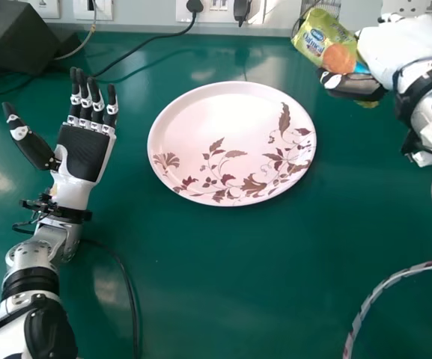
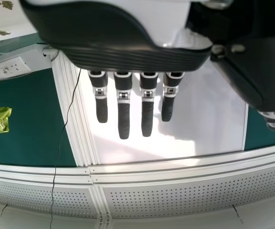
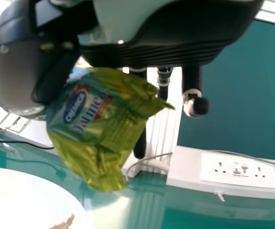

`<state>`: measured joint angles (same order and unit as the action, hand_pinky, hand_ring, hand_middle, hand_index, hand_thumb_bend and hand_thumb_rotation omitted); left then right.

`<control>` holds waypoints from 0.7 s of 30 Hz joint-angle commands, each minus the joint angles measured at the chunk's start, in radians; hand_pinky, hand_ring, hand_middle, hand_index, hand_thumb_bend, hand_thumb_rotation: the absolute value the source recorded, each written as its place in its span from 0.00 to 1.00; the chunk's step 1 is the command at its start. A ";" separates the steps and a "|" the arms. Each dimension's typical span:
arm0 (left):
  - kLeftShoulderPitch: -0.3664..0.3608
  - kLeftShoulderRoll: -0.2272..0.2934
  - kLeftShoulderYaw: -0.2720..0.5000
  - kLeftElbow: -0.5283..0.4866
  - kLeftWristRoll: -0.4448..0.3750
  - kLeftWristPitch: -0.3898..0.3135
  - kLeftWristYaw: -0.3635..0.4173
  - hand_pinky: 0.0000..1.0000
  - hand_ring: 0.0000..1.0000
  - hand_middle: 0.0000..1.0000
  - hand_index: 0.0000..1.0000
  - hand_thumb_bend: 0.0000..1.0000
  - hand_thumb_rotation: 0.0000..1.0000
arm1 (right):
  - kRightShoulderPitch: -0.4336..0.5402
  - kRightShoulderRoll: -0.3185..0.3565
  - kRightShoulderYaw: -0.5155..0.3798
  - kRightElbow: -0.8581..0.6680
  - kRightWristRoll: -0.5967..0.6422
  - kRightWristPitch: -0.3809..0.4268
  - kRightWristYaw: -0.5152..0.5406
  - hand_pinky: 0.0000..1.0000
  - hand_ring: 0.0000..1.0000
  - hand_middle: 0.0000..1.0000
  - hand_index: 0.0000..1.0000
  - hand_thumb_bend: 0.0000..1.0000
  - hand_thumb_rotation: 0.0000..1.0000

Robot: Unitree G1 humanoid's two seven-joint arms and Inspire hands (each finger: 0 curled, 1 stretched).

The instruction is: Pick up biscuit and place it in the plate

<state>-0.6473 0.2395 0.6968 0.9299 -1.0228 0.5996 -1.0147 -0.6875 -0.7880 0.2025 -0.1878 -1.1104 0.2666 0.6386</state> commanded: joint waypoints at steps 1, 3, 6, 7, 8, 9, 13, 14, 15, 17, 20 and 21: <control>0.089 -0.031 -0.007 0.048 0.036 -0.005 0.004 0.84 0.75 0.81 0.92 1.00 0.47 | -0.021 0.012 -0.009 -0.020 0.001 -0.012 -0.015 0.05 0.07 0.48 0.49 0.51 0.00; 0.090 -0.032 -0.007 0.047 0.037 -0.005 0.004 0.86 0.77 0.83 0.93 0.99 0.49 | -0.026 0.017 -0.005 -0.019 -0.003 -0.017 -0.009 0.05 0.07 0.48 0.49 0.51 0.00; 0.088 -0.029 -0.006 0.051 0.036 0.000 0.007 0.88 0.77 0.83 0.94 0.99 0.51 | -0.041 0.029 0.008 -0.014 -0.014 -0.025 0.009 0.05 0.07 0.48 0.49 0.51 0.00; 0.089 -0.030 -0.006 0.048 0.036 0.000 0.012 0.88 0.77 0.83 0.94 0.99 0.51 | -0.044 0.032 0.013 -0.012 -0.018 -0.028 0.011 0.05 0.07 0.48 0.49 0.52 0.00; 0.091 -0.032 -0.006 0.045 0.036 -0.001 0.013 0.88 0.76 0.83 0.94 0.99 0.51 | -0.046 0.035 0.016 -0.012 -0.021 -0.031 0.010 0.05 0.07 0.48 0.49 0.52 0.00; 0.092 -0.033 -0.006 0.043 0.036 -0.003 0.012 0.88 0.76 0.82 0.93 1.00 0.51 | -0.048 0.039 0.019 -0.011 -0.024 -0.035 0.008 0.05 0.07 0.48 0.49 0.52 0.00; 0.094 -0.035 -0.006 0.035 0.036 -0.003 0.023 0.86 0.74 0.81 0.94 1.00 0.51 | -0.056 0.062 0.033 0.001 -0.047 -0.038 0.000 0.05 0.08 0.48 0.49 0.51 0.00; 0.096 -0.037 -0.006 0.030 0.035 -0.004 0.028 0.86 0.73 0.81 0.94 1.00 0.51 | -0.059 0.069 0.037 0.005 -0.055 -0.036 0.000 0.06 0.08 0.48 0.49 0.51 0.00; 0.098 -0.039 -0.006 0.025 0.034 -0.005 0.032 0.85 0.73 0.81 0.94 1.00 0.51 | -0.062 0.075 0.040 0.008 -0.061 -0.034 0.003 0.06 0.08 0.48 0.49 0.51 0.00; 0.100 -0.042 -0.005 0.019 0.032 -0.004 0.034 0.85 0.74 0.81 0.94 1.00 0.51 | -0.065 0.088 0.045 0.014 -0.066 -0.031 0.000 0.06 0.08 0.48 0.49 0.51 0.00; 0.098 -0.037 -0.008 0.028 0.032 0.003 0.011 0.86 0.75 0.82 0.94 1.00 0.49 | -0.067 0.103 0.045 0.022 -0.067 -0.035 -0.004 0.05 0.07 0.48 0.49 0.51 0.00; 0.097 -0.036 -0.008 0.031 0.033 0.004 0.006 0.86 0.75 0.82 0.94 1.00 0.49 | -0.067 0.105 0.046 0.024 -0.068 -0.040 -0.008 0.05 0.07 0.48 0.49 0.51 0.00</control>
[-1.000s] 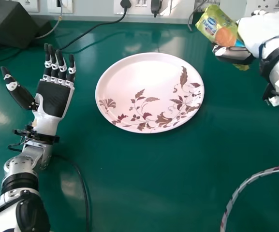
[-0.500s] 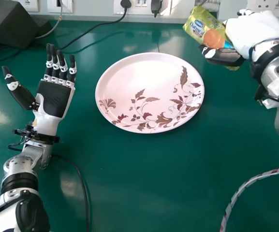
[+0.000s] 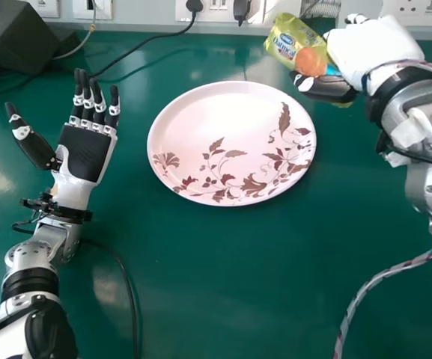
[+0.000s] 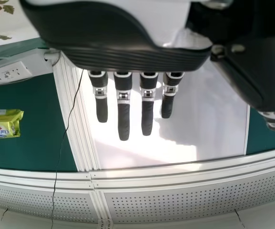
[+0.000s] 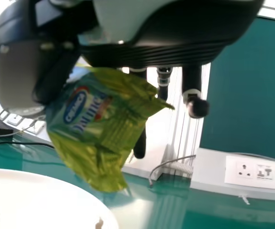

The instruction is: Pick up biscuit and place it in the plate

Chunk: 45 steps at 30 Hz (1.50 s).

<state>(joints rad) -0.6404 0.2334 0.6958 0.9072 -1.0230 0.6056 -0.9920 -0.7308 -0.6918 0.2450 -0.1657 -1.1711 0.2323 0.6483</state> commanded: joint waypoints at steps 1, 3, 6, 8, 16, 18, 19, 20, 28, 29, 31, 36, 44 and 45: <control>0.089 -0.028 -0.008 0.057 0.033 0.000 -0.021 0.85 0.75 0.82 0.94 1.00 0.49 | -0.024 0.010 0.005 0.005 -0.007 -0.012 -0.021 0.05 0.07 0.48 0.49 0.51 0.00; 0.087 -0.026 -0.007 0.062 0.034 -0.001 -0.021 0.85 0.75 0.82 0.93 1.00 0.50 | -0.027 0.014 0.008 0.010 -0.005 -0.023 -0.025 0.05 0.07 0.48 0.49 0.51 0.00; 0.089 -0.030 -0.006 0.056 0.036 -0.008 -0.014 0.84 0.74 0.82 0.93 1.00 0.50 | -0.029 0.025 0.011 0.016 -0.001 -0.038 -0.038 0.05 0.07 0.48 0.49 0.51 0.00; 0.089 -0.030 -0.005 0.058 0.034 -0.002 -0.012 0.85 0.74 0.81 0.93 1.00 0.50 | -0.027 0.033 0.013 0.016 -0.004 -0.046 -0.050 0.05 0.08 0.48 0.49 0.51 0.00; 0.087 -0.023 -0.007 0.066 0.038 -0.004 -0.015 0.84 0.77 0.82 0.93 1.00 0.47 | -0.028 0.069 0.023 0.020 0.001 -0.059 -0.067 0.05 0.07 0.48 0.49 0.51 0.00; 0.088 -0.025 -0.006 0.063 0.037 -0.008 -0.016 0.84 0.78 0.82 0.93 1.00 0.47 | -0.031 0.080 0.028 0.019 -0.005 -0.055 -0.060 0.05 0.07 0.48 0.49 0.51 0.00; 0.087 -0.024 -0.006 0.066 0.037 -0.009 -0.020 0.85 0.79 0.82 0.93 1.00 0.47 | -0.033 0.085 0.030 0.017 -0.008 -0.053 -0.054 0.05 0.07 0.48 0.49 0.51 0.00; 0.086 -0.024 -0.007 0.068 0.038 -0.009 -0.023 0.85 0.80 0.83 0.94 1.00 0.46 | -0.035 0.088 0.033 0.015 -0.010 -0.052 -0.048 0.05 0.07 0.48 0.49 0.51 0.00; 0.080 -0.023 -0.008 0.078 0.038 0.000 -0.026 0.87 0.80 0.84 0.95 1.00 0.45 | -0.039 0.109 0.044 0.018 -0.007 -0.060 -0.048 0.05 0.07 0.48 0.49 0.51 0.00; 0.080 -0.023 -0.007 0.080 0.038 -0.001 -0.025 0.87 0.80 0.84 0.95 1.00 0.45 | -0.039 0.111 0.046 0.019 -0.005 -0.064 -0.053 0.05 0.07 0.48 0.49 0.51 0.00; 0.081 -0.024 -0.006 0.078 0.037 -0.002 -0.020 0.86 0.79 0.84 0.94 1.00 0.44 | -0.038 0.116 0.047 0.023 0.002 -0.070 -0.063 0.05 0.07 0.48 0.49 0.51 0.00; 0.082 -0.024 -0.005 0.080 0.034 0.003 -0.029 0.86 0.77 0.84 0.95 0.99 0.43 | -0.038 0.128 0.056 0.035 0.007 -0.084 -0.071 0.05 0.07 0.48 0.49 0.51 0.00; 0.092 -0.028 -0.003 0.062 0.029 0.012 -0.016 0.83 0.74 0.82 0.93 1.00 0.42 | -0.026 0.150 0.061 0.056 0.028 -0.109 -0.130 0.04 0.05 0.12 0.49 0.50 0.06; 0.093 -0.028 -0.002 0.062 0.028 0.015 -0.016 0.83 0.74 0.82 0.93 1.00 0.42 | -0.026 0.152 0.063 0.058 0.028 -0.110 -0.134 0.04 0.05 0.11 0.49 0.50 0.06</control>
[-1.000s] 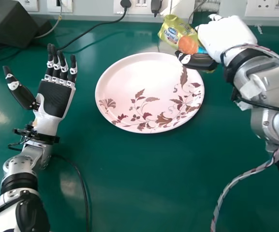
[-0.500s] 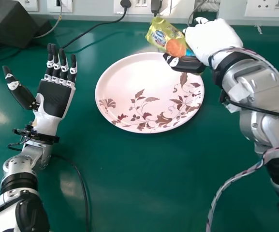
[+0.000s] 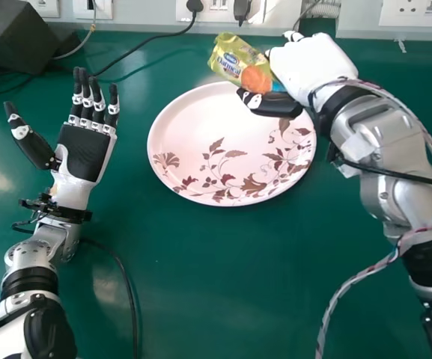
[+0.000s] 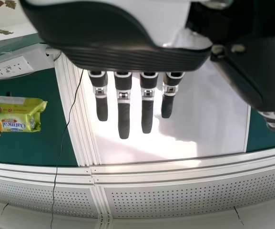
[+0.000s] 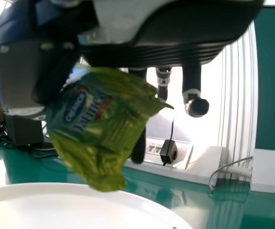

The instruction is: Pick up biscuit and place it in the plate

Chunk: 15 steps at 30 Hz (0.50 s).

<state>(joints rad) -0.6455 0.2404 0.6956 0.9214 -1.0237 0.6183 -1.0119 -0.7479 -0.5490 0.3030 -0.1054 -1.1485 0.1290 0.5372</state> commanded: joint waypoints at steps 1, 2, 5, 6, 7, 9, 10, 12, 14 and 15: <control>0.099 -0.034 -0.001 0.048 0.028 0.004 0.004 0.83 0.74 0.82 0.93 1.00 0.43 | -0.009 0.012 0.007 0.000 0.007 -0.009 -0.028 0.04 0.05 0.09 0.49 0.50 0.07; 0.100 -0.034 0.000 0.048 0.028 0.004 0.004 0.82 0.73 0.81 0.93 1.00 0.43 | -0.010 0.014 0.008 0.002 0.008 -0.010 -0.031 0.04 0.05 0.08 0.49 0.50 0.07; 0.103 -0.036 0.000 0.041 0.030 -0.002 0.002 0.83 0.74 0.81 0.93 1.00 0.44 | -0.014 0.018 0.015 0.009 0.011 -0.014 -0.029 0.04 0.05 0.08 0.49 0.50 0.06; 0.103 -0.034 0.000 0.042 0.030 0.001 0.000 0.83 0.74 0.81 0.94 1.00 0.44 | -0.016 0.019 0.017 0.011 0.013 -0.017 -0.027 0.04 0.05 0.07 0.49 0.50 0.06; 0.103 -0.033 0.000 0.042 0.030 0.002 0.000 0.83 0.75 0.82 0.94 1.00 0.44 | -0.016 0.020 0.019 0.013 0.016 -0.018 -0.026 0.04 0.05 0.08 0.49 0.50 0.06; 0.104 -0.032 -0.001 0.041 0.031 0.001 0.000 0.85 0.75 0.82 0.95 1.00 0.44 | -0.015 0.027 0.022 0.016 0.022 -0.018 -0.025 0.04 0.05 0.08 0.49 0.50 0.07; 0.104 -0.031 -0.001 0.042 0.031 0.002 -0.002 0.86 0.75 0.82 0.95 1.00 0.44 | -0.014 0.030 0.024 0.016 0.026 -0.017 -0.024 0.04 0.05 0.08 0.49 0.50 0.07; 0.101 -0.029 -0.003 0.050 0.031 0.008 -0.013 0.87 0.75 0.82 0.95 1.00 0.43 | -0.011 0.034 0.027 0.017 0.029 -0.017 -0.023 0.04 0.06 0.08 0.49 0.50 0.06; 0.097 -0.028 -0.006 0.058 0.033 0.006 -0.033 0.87 0.75 0.82 0.95 1.00 0.42 | -0.007 0.037 0.029 0.018 0.033 -0.018 -0.021 0.04 0.05 0.08 0.49 0.50 0.06; 0.097 -0.028 -0.005 0.059 0.034 0.004 -0.034 0.87 0.75 0.82 0.95 1.00 0.42 | -0.005 0.037 0.030 0.020 0.035 -0.021 -0.023 0.04 0.05 0.07 0.49 0.50 0.07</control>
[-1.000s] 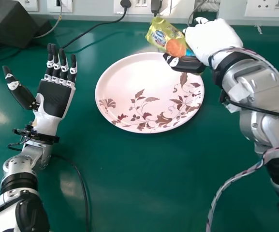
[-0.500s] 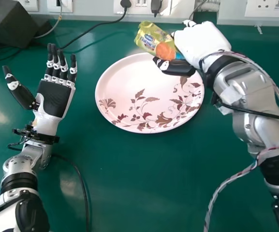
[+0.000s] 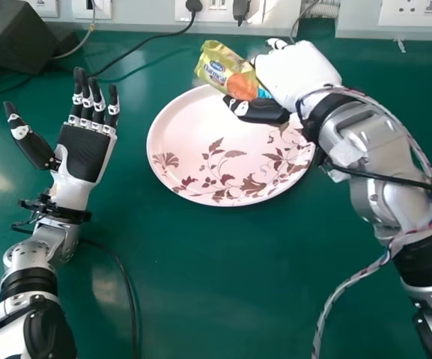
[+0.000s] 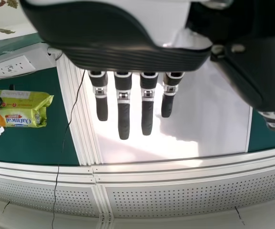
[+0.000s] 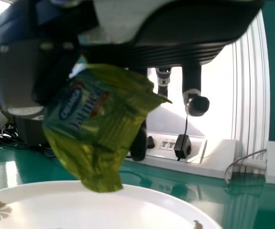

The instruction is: Pick up biscuit and place it in the plate

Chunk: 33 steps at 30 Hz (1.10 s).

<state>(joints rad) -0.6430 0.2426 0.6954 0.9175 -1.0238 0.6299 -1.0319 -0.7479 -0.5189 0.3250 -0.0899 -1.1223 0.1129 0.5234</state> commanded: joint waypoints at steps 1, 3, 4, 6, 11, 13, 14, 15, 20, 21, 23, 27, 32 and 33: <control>0.094 -0.031 -0.003 0.063 0.033 -0.009 -0.008 0.87 0.75 0.82 0.94 1.00 0.42 | -0.004 0.008 0.010 0.007 0.010 -0.008 -0.013 0.04 0.05 0.07 0.49 0.50 0.07; 0.096 -0.034 0.000 0.055 0.031 -0.008 0.010 0.86 0.74 0.82 0.94 1.00 0.42 | -0.002 0.007 0.015 0.013 0.010 -0.015 -0.017 0.04 0.05 0.08 0.49 0.50 0.06; 0.096 -0.034 0.001 0.053 0.031 -0.007 0.012 0.86 0.74 0.82 0.94 1.00 0.42 | -0.002 0.006 0.020 0.016 0.007 -0.017 -0.017 0.04 0.05 0.08 0.49 0.50 0.06; 0.099 -0.037 0.000 0.045 0.030 -0.005 0.013 0.84 0.74 0.80 0.94 1.00 0.42 | -0.001 0.003 0.026 0.022 0.004 -0.023 -0.021 0.04 0.06 0.09 0.49 0.50 0.06; 0.100 -0.040 0.000 0.039 0.029 -0.005 0.020 0.83 0.73 0.80 0.92 1.00 0.42 | -0.001 0.001 0.046 0.039 -0.002 -0.035 -0.017 0.04 0.05 0.08 0.49 0.50 0.07; 0.102 -0.043 0.000 0.032 0.028 -0.007 0.023 0.83 0.73 0.80 0.92 1.00 0.42 | 0.000 -0.002 0.054 0.047 -0.004 -0.043 -0.017 0.04 0.05 0.08 0.49 0.50 0.07; 0.103 -0.044 0.000 0.029 0.028 -0.008 0.024 0.83 0.72 0.80 0.92 1.00 0.42 | 0.001 -0.003 0.057 0.050 -0.006 -0.045 -0.018 0.04 0.05 0.08 0.49 0.50 0.07; 0.104 -0.045 -0.001 0.026 0.028 -0.009 0.025 0.83 0.72 0.80 0.93 1.00 0.43 | 0.003 -0.003 0.060 0.052 -0.009 -0.048 -0.019 0.04 0.05 0.08 0.49 0.50 0.07; 0.104 -0.043 0.000 0.031 0.026 -0.003 0.022 0.84 0.73 0.82 0.92 1.00 0.42 | 0.016 0.008 0.071 0.063 -0.005 -0.046 -0.019 0.04 0.06 0.08 0.49 0.50 0.07; 0.105 -0.043 0.001 0.029 0.026 -0.004 0.027 0.85 0.73 0.82 0.92 1.00 0.42 | 0.019 0.011 0.073 0.066 -0.001 -0.045 -0.021 0.04 0.06 0.08 0.49 0.50 0.06; 0.106 -0.046 0.002 0.024 0.025 -0.004 0.030 0.85 0.73 0.83 0.93 1.00 0.41 | 0.021 0.010 0.078 0.076 0.003 -0.051 -0.021 0.04 0.06 0.09 0.49 0.50 0.06; 0.107 -0.048 0.000 0.021 0.025 -0.006 0.028 0.84 0.73 0.82 0.93 1.00 0.42 | 0.026 0.009 0.090 0.105 0.012 -0.068 -0.033 0.04 0.06 0.09 0.49 0.50 0.06; 0.109 -0.050 0.000 0.018 0.024 -0.004 0.026 0.85 0.74 0.83 0.94 1.00 0.42 | 0.027 0.010 0.098 0.154 0.045 -0.097 -0.038 0.04 0.06 0.08 0.49 0.50 0.06; 0.110 -0.050 0.001 0.016 0.024 -0.005 0.030 0.85 0.73 0.83 0.94 1.00 0.42 | 0.027 0.009 0.100 0.165 0.051 -0.105 -0.043 0.04 0.06 0.08 0.49 0.50 0.06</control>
<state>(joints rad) -0.6335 0.2322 0.6964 0.8857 -1.0247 0.6299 -1.0025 -0.7255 -0.5164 0.4168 0.0636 -1.0874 0.0222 0.4967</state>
